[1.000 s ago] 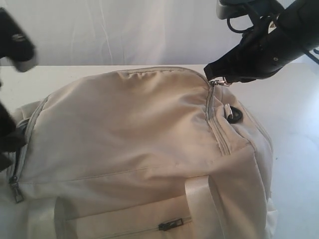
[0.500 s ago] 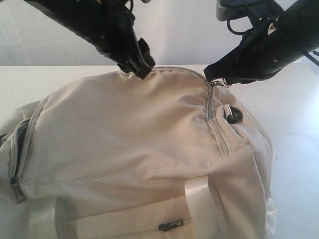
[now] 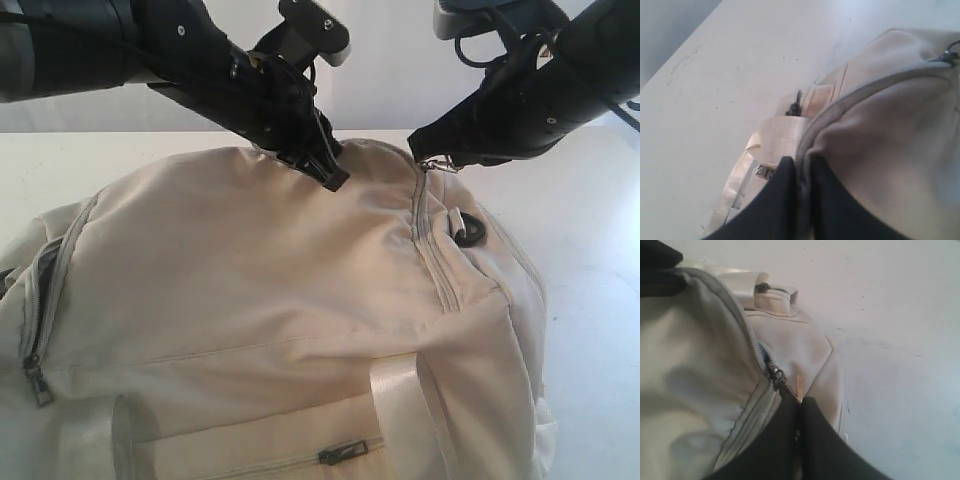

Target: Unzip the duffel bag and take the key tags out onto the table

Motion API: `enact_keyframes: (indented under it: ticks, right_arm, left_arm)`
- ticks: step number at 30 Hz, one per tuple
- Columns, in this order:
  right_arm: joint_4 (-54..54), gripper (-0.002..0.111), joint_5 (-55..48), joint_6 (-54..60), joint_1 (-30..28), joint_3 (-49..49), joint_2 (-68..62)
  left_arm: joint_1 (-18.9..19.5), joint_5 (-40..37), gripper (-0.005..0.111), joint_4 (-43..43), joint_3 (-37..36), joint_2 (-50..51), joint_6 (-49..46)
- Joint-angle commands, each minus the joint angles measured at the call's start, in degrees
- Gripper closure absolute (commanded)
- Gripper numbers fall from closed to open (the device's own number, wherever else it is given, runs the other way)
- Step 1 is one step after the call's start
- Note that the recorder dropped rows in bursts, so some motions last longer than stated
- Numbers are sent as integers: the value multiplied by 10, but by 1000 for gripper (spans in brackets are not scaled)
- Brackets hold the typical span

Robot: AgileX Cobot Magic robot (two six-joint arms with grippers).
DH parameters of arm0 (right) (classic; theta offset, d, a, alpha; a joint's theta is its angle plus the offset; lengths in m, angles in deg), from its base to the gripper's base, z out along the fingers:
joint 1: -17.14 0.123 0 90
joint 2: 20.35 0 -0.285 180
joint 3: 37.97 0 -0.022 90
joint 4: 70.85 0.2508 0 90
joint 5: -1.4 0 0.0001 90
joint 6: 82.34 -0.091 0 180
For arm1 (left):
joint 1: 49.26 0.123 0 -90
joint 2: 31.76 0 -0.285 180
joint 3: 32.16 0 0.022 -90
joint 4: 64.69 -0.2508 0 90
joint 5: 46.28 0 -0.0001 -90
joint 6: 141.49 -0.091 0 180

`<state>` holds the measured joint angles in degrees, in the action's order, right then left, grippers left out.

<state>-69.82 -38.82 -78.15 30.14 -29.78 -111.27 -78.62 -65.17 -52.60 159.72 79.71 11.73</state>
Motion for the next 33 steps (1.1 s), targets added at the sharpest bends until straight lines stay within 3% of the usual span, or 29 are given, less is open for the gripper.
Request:
enact_keyframes:
  ticks: [1,11,17,33]
  right_arm:
    - [-5,108,0,7,-4,5,7]
    - [9,108,-6,7,-4,5,7]
    - [71,108,-37,57,-4,5,11]
    - [81,108,-121,71,-4,5,76]
  left_arm:
    - [2,-20,107,-18,3,-18,-5]
    - [32,-89,107,-37,3,-57,14]
    - [53,-119,107,-37,3,-71,28]
    - [53,-158,107,-40,3,-71,30]
